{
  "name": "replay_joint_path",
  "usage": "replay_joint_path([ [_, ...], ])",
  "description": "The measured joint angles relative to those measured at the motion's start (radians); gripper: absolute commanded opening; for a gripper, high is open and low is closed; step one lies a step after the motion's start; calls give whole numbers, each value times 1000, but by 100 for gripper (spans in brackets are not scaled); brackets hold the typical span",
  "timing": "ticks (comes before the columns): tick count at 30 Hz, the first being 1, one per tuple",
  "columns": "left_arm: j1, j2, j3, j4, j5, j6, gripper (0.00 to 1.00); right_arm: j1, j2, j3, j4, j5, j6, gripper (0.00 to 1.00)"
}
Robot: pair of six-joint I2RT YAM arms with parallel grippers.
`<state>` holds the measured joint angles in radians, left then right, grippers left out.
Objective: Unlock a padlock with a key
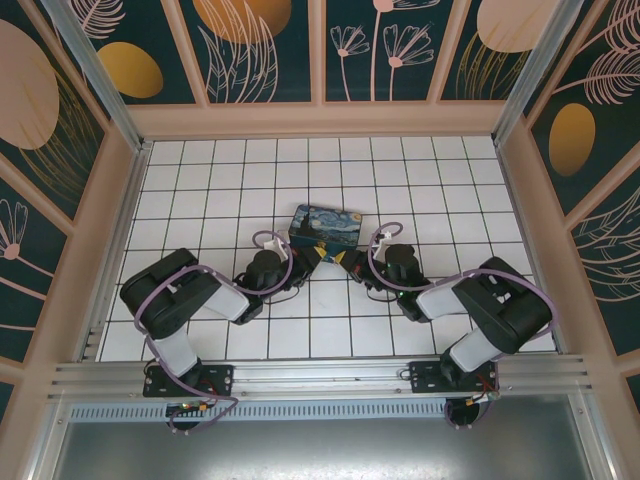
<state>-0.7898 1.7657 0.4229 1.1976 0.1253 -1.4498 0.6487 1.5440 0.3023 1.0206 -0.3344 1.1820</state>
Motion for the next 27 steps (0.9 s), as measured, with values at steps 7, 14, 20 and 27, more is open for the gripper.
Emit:
replay_joint_path([
  [7,5,12,-5,60,0,-91,0,-5,4,5,35,0,-1,0],
  [14,22,10,-10,59,-19,-108,0,11,-5,91,-120,21,-144,0],
  [20,23,7,-11,56,-22,-108,0,19,-37,121,-220,43,-239,0],
  [27,23,6,-11,47,-29,-108,0,-10,60,94,-32,-29,-96,0],
])
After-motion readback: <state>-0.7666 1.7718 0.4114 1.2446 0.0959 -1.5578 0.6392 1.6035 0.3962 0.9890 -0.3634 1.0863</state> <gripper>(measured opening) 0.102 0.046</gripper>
